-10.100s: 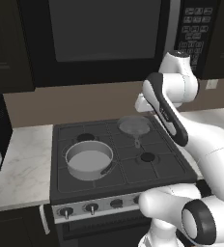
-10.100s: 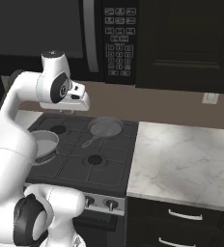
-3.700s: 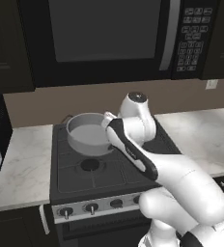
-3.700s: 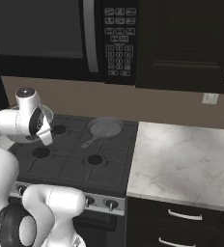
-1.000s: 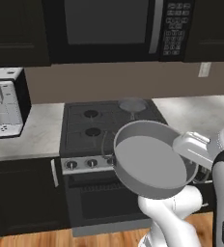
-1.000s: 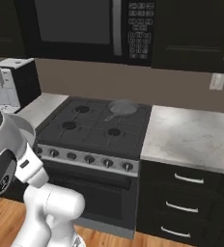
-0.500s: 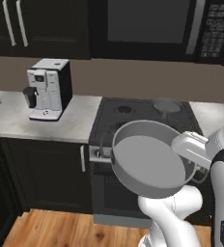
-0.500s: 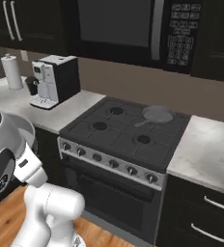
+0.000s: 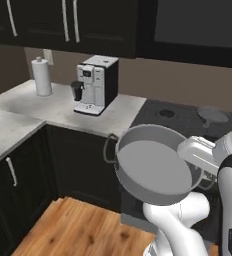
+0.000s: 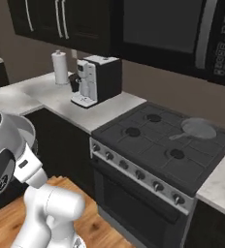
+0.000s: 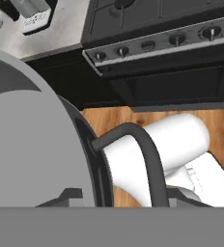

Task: Move the pot and pan from the stove into the sink.

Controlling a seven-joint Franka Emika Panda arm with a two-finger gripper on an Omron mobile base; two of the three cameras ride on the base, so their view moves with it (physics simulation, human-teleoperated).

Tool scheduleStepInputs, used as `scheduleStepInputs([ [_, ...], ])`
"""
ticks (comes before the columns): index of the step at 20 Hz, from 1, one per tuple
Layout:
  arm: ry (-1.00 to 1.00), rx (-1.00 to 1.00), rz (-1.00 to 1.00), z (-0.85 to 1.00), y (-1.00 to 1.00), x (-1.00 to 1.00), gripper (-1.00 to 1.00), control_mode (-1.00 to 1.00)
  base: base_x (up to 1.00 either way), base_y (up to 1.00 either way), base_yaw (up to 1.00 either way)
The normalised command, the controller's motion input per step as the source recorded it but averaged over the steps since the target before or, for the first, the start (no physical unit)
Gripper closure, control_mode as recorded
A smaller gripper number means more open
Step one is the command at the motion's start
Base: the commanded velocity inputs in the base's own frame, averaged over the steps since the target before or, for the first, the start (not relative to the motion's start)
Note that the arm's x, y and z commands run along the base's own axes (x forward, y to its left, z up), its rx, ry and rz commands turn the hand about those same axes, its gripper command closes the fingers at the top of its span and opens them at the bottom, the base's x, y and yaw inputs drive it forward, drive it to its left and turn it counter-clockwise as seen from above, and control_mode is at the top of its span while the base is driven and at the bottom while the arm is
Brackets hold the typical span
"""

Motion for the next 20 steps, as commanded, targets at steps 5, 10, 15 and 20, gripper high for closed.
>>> scheduleStepInputs([
  [5,0.00,0.00,0.00,0.00,0.00,0.00,1.00,1.00,-0.18,-0.05,0.48],
  [10,0.00,0.00,0.00,0.00,0.00,0.00,1.00,1.00,-0.17,-0.05,0.48],
  [15,0.00,0.00,0.00,0.00,0.00,0.00,1.00,1.00,-0.15,-0.04,0.48],
  [20,0.00,0.00,0.00,0.00,0.00,0.00,1.00,1.00,-0.12,-0.02,0.49],
])
